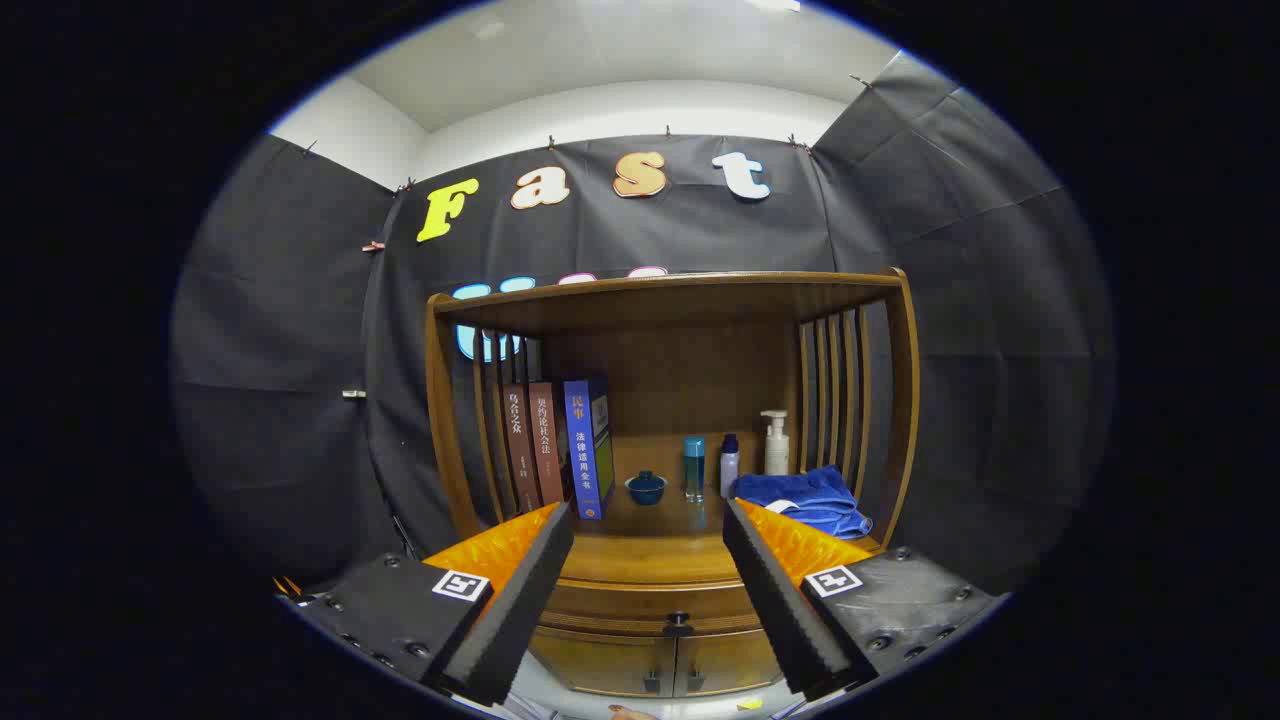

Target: Pull open the drawer, take out the items inside it, and place them on the countertop above the cabinet.

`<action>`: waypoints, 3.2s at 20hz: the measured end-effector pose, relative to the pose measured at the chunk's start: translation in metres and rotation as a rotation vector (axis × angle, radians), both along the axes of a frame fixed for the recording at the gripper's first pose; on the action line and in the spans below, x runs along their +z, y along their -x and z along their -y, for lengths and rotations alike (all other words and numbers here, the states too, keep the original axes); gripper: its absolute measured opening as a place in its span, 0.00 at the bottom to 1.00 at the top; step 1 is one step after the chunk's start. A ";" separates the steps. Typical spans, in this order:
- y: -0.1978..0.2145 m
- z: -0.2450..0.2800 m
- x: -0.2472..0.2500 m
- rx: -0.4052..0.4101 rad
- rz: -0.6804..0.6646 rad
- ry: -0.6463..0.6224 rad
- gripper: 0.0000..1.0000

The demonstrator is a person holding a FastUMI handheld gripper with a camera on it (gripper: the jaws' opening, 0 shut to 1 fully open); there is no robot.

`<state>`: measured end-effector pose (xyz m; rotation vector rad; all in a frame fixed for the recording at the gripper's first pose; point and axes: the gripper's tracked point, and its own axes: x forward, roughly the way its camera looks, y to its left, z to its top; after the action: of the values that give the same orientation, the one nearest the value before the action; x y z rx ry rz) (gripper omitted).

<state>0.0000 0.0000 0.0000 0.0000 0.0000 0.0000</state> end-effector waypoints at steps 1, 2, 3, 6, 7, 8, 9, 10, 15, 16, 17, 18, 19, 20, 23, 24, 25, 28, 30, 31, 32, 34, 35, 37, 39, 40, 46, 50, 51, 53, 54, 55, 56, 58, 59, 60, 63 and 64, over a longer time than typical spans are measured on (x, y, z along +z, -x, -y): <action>0.000 0.000 0.001 0.000 0.000 0.001 0.99; -0.001 0.000 0.001 0.000 0.000 0.001 0.99; 0.000 -0.001 0.002 0.000 0.001 0.002 0.99; 0.000 0.000 0.000 0.000 0.001 0.001 0.99; 0.000 0.000 0.000 0.000 0.000 0.001 0.99; 0.000 -0.001 0.001 0.000 0.000 0.001 0.99; -0.001 -0.001 0.001 0.000 0.000 0.001 0.99; -0.001 0.000 0.001 0.000 -0.001 0.000 0.99; -0.001 0.000 -0.001 -0.001 -0.003 0.000 0.99; 0.000 -0.001 -0.001 -0.001 -0.004 0.000 0.99; -0.001 -0.001 0.000 -0.002 -0.004 0.000 0.99; -0.001 -0.001 0.000 -0.001 -0.004 0.000 0.99; -0.001 -0.001 0.000 -0.002 -0.003 0.000 0.99; -0.001 -0.001 0.000 -0.002 -0.003 0.000 0.99; -0.001 -0.002 0.000 0.001 -0.004 -0.002 0.99; 0.000 -0.001 -0.001 0.002 -0.003 -0.003 0.99; -0.001 -0.001 -0.001 0.001 -0.003 -0.003 0.99; -0.004 -0.001 -0.007 0.000 -0.014 -0.005 0.99; -0.008 0.001 -0.015 -0.001 -0.027 -0.007 0.99; -0.010 0.002 -0.019 -0.002 -0.036 -0.008 0.99; -0.014 0.003 -0.025 0.000 -0.048 -0.011 0.99; -0.019 0.005 -0.038 -0.001 -0.076 -0.019 0.99; -0.023 0.007 -0.044 -0.002 -0.089 -0.026 0.99; -0.031 0.010 -0.060 -0.002 -0.117 -0.043 0.99; -0.040 0.011 -0.080 0.001 -0.156 -0.061 0.99; -0.043 0.014 -0.094 -0.002 -0.179 -0.067 0.99; -0.076 0.033 -0.175 -0.038 -0.344 -0.084 0.99; -0.093 0.041 -0.225 -0.058 -0.435 -0.072 0.98; -0.097 0.041 -0.234 -0.054 -0.454 -0.073 0.97; -0.108 0.041 -0.253 -0.050 -0.481 -0.080 0.93; -0.113 0.042 -0.263 -0.054 -0.496 -0.082 0.93; -0.115 0.043 -0.273 -0.059 -0.517 -0.081 0.92; -0.117 0.046 -0.281 -0.066 -0.530 -0.081 0.89; -0.120 0.046 -0.289 -0.073 -0.537 -0.086 0.76; -0.123 0.048 -0.292 -0.077 -0.540 -0.079 0.70; -0.118 0.053 -0.292 -0.088 -0.545 -0.067 0.63; -0.119 0.053 -0.289 -0.084 -0.541 -0.071 0.42; -0.118 0.049 -0.290 -0.084 -0.536 -0.084 0.42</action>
<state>0.1182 -0.0494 -0.2898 0.0837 0.5362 -0.0836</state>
